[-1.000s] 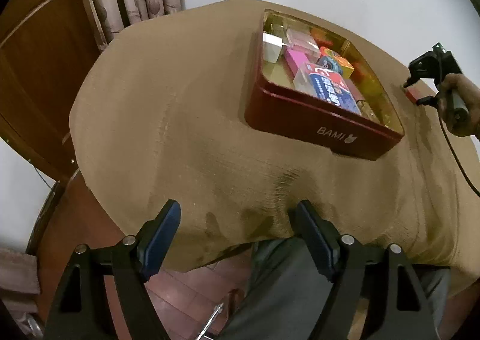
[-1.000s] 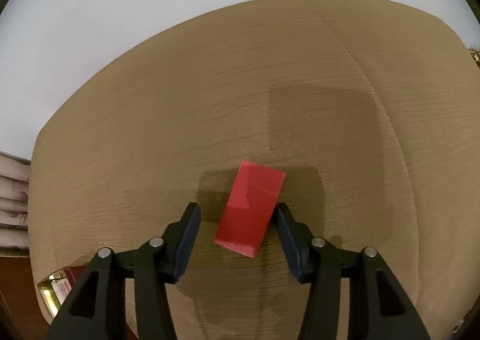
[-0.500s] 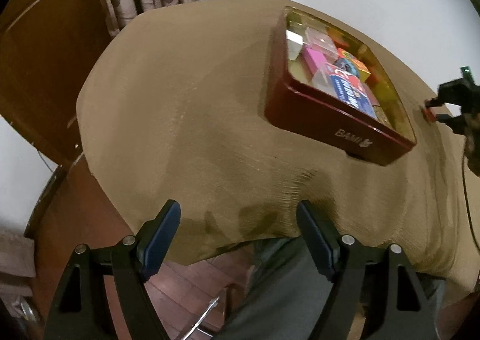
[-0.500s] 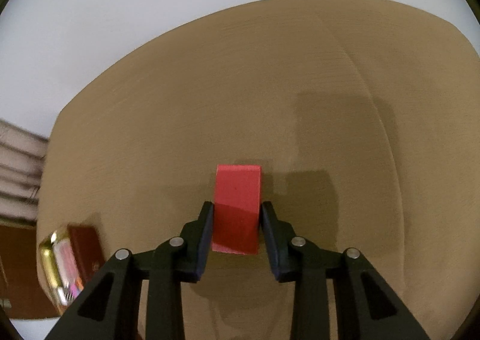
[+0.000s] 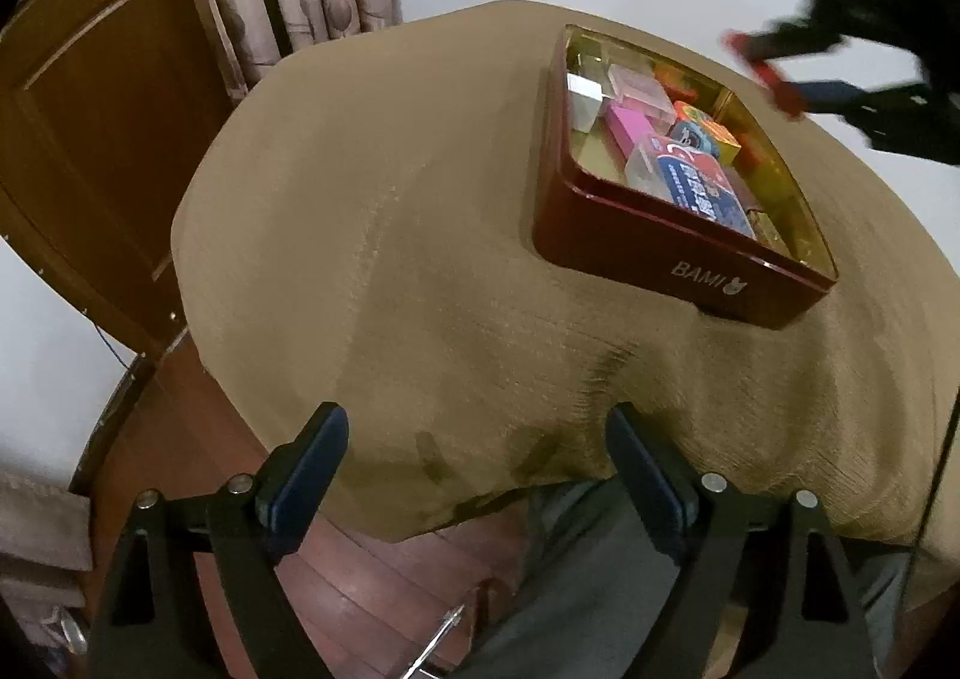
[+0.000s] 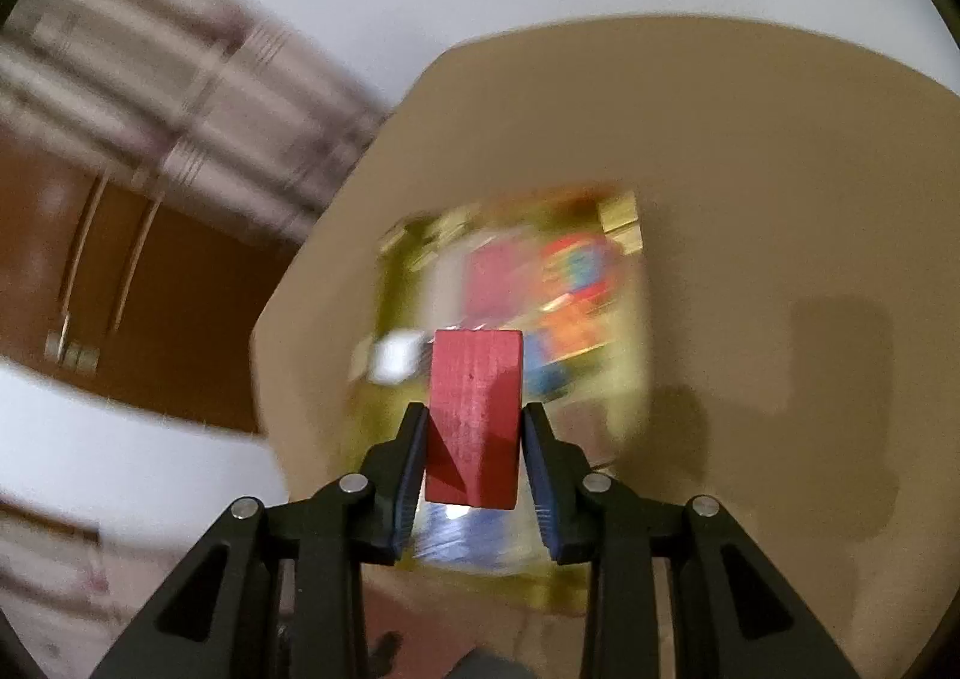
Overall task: Organize rigid objects
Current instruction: 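Place the red block in the gold tin and open the right gripper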
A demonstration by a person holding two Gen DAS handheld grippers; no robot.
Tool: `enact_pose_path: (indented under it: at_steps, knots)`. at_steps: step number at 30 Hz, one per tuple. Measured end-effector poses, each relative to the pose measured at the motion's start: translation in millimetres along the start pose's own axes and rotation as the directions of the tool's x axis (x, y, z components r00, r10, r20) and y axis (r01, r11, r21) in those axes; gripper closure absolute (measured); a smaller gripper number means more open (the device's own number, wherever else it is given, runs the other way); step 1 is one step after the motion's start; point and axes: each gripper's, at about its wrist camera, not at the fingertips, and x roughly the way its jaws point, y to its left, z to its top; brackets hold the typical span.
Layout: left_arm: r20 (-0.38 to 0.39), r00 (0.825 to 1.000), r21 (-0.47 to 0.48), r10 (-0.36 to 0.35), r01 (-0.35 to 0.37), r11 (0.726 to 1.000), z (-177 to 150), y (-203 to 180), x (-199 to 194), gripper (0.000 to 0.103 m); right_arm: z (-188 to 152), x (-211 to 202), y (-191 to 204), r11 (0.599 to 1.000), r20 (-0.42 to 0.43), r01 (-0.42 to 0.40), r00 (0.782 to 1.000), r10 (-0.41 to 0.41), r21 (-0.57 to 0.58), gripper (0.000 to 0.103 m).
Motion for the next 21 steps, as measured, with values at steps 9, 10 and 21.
enact_pose_path:
  at_steps: [9, 10, 21]
  knots:
    - [-0.014, 1.000, -0.020, -0.006, 0.005, 1.000, 3, 7, 3, 0.017, -7, 67, 30, 0.998, -0.097, 0.008, 0.995, -0.014, -0.068, 0.071]
    - [-0.021, 1.000, -0.024, -0.007, 0.007, 1.000, 3, 8, 4, 0.017, -8, 74, 32, 0.997, -0.098, 0.016, 0.995, -0.023, -0.072, 0.071]
    - [-0.051, 0.999, -0.027, -0.009, 0.007, 1.000, 3, 7, 11, 0.017, -3, 107, 47, 0.993, -0.095, 0.061, 0.993, -0.071, -0.102, 0.070]
